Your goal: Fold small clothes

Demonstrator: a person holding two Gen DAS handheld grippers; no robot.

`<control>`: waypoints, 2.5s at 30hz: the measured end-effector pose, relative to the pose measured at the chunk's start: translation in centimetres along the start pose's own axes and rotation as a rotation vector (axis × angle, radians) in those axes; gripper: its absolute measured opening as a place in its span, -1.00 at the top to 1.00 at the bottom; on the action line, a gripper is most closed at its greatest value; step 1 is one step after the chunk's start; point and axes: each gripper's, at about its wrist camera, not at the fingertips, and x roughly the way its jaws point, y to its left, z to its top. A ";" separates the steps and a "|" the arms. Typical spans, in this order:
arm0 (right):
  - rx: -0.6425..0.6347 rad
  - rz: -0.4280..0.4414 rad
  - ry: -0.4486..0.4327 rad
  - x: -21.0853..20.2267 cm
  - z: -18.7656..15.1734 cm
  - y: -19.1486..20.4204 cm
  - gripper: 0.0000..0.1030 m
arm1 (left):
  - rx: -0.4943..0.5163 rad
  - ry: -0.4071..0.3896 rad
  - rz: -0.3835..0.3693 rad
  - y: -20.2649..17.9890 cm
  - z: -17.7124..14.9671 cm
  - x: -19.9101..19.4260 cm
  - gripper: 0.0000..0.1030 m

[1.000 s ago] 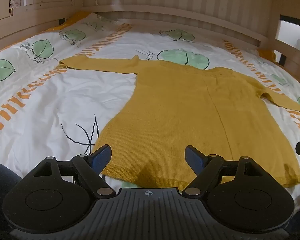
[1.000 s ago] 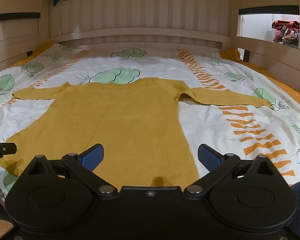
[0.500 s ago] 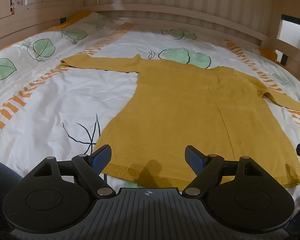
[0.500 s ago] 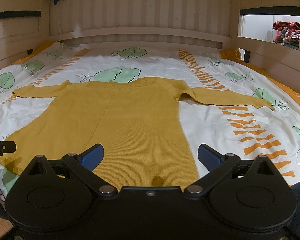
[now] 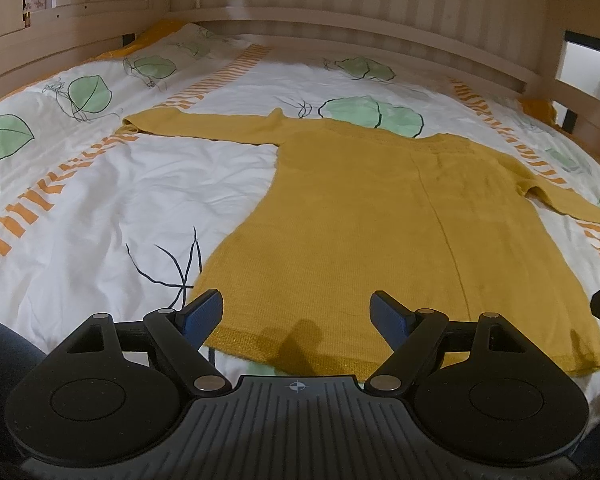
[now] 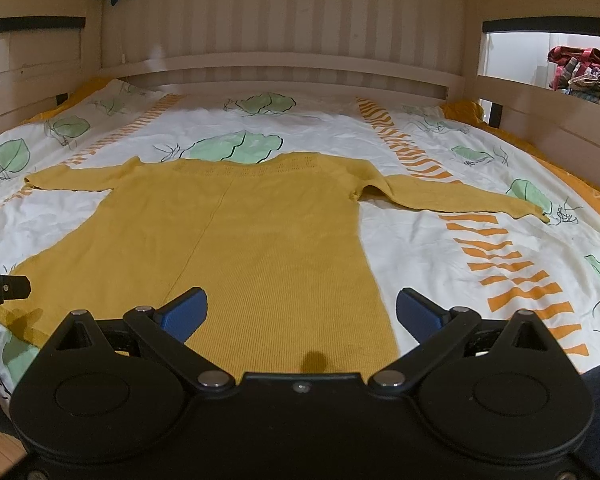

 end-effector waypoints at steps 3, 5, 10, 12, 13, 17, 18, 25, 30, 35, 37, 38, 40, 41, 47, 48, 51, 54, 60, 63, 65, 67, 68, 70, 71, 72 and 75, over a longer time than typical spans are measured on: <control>0.000 0.001 0.000 0.1 -0.2 -0.1 -0.97 | -0.001 0.001 -0.002 0.0 0.0 0.0 -0.56; -0.001 0.001 0.001 0.1 -0.2 -0.1 -0.97 | -0.001 0.002 -0.003 0.1 0.0 0.0 -0.56; -0.002 0.000 0.002 0.0 -0.1 -0.3 -0.97 | -0.003 0.003 -0.002 0.1 0.0 0.1 -0.56; -0.008 0.000 0.003 0.1 -0.3 0.0 -0.97 | -0.003 0.003 -0.002 0.2 0.0 0.1 -0.56; -0.008 -0.001 0.003 0.1 -0.3 0.0 -0.97 | -0.003 0.004 -0.003 0.2 0.0 0.1 -0.56; -0.010 -0.001 0.004 0.2 -0.2 -0.1 -0.97 | -0.002 0.004 -0.001 0.2 0.0 0.1 -0.56; -0.010 -0.001 0.004 0.2 -0.2 0.0 -0.97 | -0.002 0.004 -0.001 0.2 0.0 0.1 -0.56; -0.018 0.000 0.011 0.2 -0.4 0.1 -0.97 | -0.004 0.008 0.000 0.3 -0.1 0.2 -0.56; -0.025 0.002 0.020 0.3 -0.3 0.1 -0.97 | -0.002 0.012 0.002 0.3 0.0 0.2 -0.56; -0.022 0.012 0.035 0.5 -0.4 0.0 -0.97 | -0.003 0.047 0.002 0.4 0.1 0.4 -0.56; -0.018 0.026 0.053 0.7 -0.3 0.0 -0.97 | 0.000 0.053 0.008 0.5 0.3 0.4 -0.56; -0.018 0.030 0.063 0.8 -0.3 -0.1 -0.97 | 0.003 0.054 0.016 0.5 0.4 0.4 -0.56; -0.022 0.032 0.079 1.0 -0.2 -0.2 -0.97 | 0.011 0.054 0.033 0.4 0.7 0.3 -0.56; -0.022 0.036 0.090 1.1 -0.1 -0.3 -0.98 | 0.016 0.051 0.040 0.3 0.9 0.2 -0.56; 0.055 0.090 0.179 1.8 0.6 -2.1 -0.99 | 0.034 0.066 0.062 -0.3 2.9 0.2 -0.56; 0.076 0.090 0.197 2.1 0.7 -2.5 -0.99 | 0.029 0.073 0.054 -0.3 3.3 0.3 -0.56; 0.145 0.082 0.259 3.2 1.6 -3.8 -0.99 | 0.005 0.083 0.025 -0.4 4.6 1.0 -0.56; 0.184 0.063 0.305 4.6 3.0 -5.0 -0.99 | -0.002 0.092 0.012 -0.9 6.1 2.1 -0.56; 0.194 -0.006 0.372 7.9 5.6 -6.8 -0.99 | 0.059 0.060 0.008 -2.6 9.6 4.1 -0.56; 0.230 0.004 0.463 10.6 6.8 -8.0 -0.98 | 0.094 0.046 0.002 -3.7 11.2 5.3 -0.56; 0.250 0.013 0.497 11.9 7.3 -8.9 -0.97 | 0.108 0.050 -0.017 -4.5 12.1 6.3 -0.56; 0.262 0.020 0.498 12.6 7.7 -9.8 -0.96 | 0.138 0.056 -0.010 -5.4 12.8 7.5 -0.56; 0.260 0.021 0.499 13.0 8.0 -10.3 -0.92 | 0.151 0.058 -0.012 -5.8 13.2 8.1 -0.56; 0.252 0.014 0.490 13.8 8.8 -11.4 -0.84 | 0.151 0.067 -0.023 -6.4 13.9 9.5 -0.56; 0.252 0.011 0.485 14.2 9.1 -12.0 -0.78 | 0.144 0.074 -0.024 -6.7 14.2 10.3 -0.56; 0.255 0.005 0.482 14.7 9.5 -12.8 -0.75 | 0.136 0.082 -0.023 -7.0 14.5 11.0 -0.56; 0.283 -0.033 0.469 16.0 10.5 -16.0 -0.63 | 0.105 0.125 -0.038 -7.3 15.2 13.2 -0.55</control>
